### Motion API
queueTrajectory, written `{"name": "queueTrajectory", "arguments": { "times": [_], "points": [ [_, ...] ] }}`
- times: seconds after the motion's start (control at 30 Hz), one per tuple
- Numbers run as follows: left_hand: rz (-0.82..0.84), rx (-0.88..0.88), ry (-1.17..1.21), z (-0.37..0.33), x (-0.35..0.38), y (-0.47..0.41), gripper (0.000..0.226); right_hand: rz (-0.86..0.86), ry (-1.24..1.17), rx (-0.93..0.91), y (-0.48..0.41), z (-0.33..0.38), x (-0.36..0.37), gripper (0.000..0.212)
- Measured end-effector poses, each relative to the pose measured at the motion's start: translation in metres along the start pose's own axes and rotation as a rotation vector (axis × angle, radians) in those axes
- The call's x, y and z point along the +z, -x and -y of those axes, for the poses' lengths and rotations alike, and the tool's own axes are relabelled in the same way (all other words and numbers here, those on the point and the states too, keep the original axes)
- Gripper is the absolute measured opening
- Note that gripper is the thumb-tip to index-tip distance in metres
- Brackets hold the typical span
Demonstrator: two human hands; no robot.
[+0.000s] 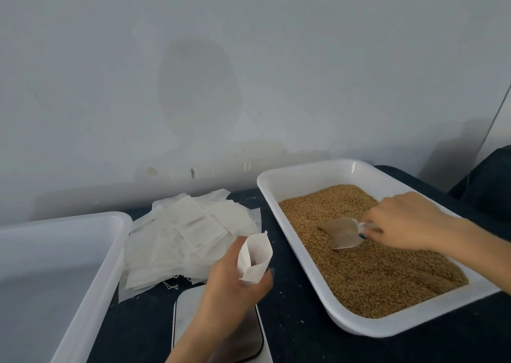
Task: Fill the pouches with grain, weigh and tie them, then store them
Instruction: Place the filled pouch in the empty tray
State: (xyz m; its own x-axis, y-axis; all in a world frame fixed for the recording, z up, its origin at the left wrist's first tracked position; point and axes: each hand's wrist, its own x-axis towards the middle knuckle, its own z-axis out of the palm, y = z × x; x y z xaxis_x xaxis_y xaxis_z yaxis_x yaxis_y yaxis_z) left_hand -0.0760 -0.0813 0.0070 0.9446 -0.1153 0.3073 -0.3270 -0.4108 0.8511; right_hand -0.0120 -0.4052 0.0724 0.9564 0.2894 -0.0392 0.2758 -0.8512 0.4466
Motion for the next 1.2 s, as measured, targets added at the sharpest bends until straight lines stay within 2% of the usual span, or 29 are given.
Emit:
{"name": "queueTrajectory", "arguments": {
  "times": [0.1,0.2,0.33,0.43,0.57,0.77,0.9,1.03,1.2],
  "points": [
    [0.009,-0.018,-0.042,0.0,-0.001,0.0,0.05,0.085,-0.217,0.066,-0.001,0.002,0.01,0.032],
    [0.016,-0.032,-0.054,-0.002,-0.001,-0.002,0.049,0.203,-0.508,0.13,0.011,-0.011,0.022,0.033],
    [0.035,-0.055,-0.021,-0.008,0.005,-0.008,0.034,0.205,-0.911,0.188,0.035,-0.029,0.029,0.051],
    [0.06,-0.083,-0.004,-0.014,0.012,-0.014,0.028,0.197,-1.053,0.17,0.049,-0.04,0.022,0.065],
    [0.084,-0.083,0.001,-0.02,0.019,-0.02,0.029,0.172,-1.063,0.07,0.062,-0.053,-0.015,0.075],
    [0.106,-0.084,0.013,-0.025,0.022,-0.02,0.03,0.29,-1.08,-0.12,0.065,-0.053,-0.096,0.059],
    [0.102,-0.079,0.028,-0.029,0.02,-0.018,0.028,0.326,-0.987,-0.132,0.059,-0.037,-0.13,0.056],
    [0.095,-0.074,0.042,-0.032,0.016,-0.016,0.029,0.351,-0.864,-0.142,0.052,-0.02,-0.156,0.041],
    [0.095,-0.07,0.053,-0.033,0.015,-0.012,0.032,0.38,-0.611,-0.164,0.044,-0.003,-0.2,0.045]
  ]
}}
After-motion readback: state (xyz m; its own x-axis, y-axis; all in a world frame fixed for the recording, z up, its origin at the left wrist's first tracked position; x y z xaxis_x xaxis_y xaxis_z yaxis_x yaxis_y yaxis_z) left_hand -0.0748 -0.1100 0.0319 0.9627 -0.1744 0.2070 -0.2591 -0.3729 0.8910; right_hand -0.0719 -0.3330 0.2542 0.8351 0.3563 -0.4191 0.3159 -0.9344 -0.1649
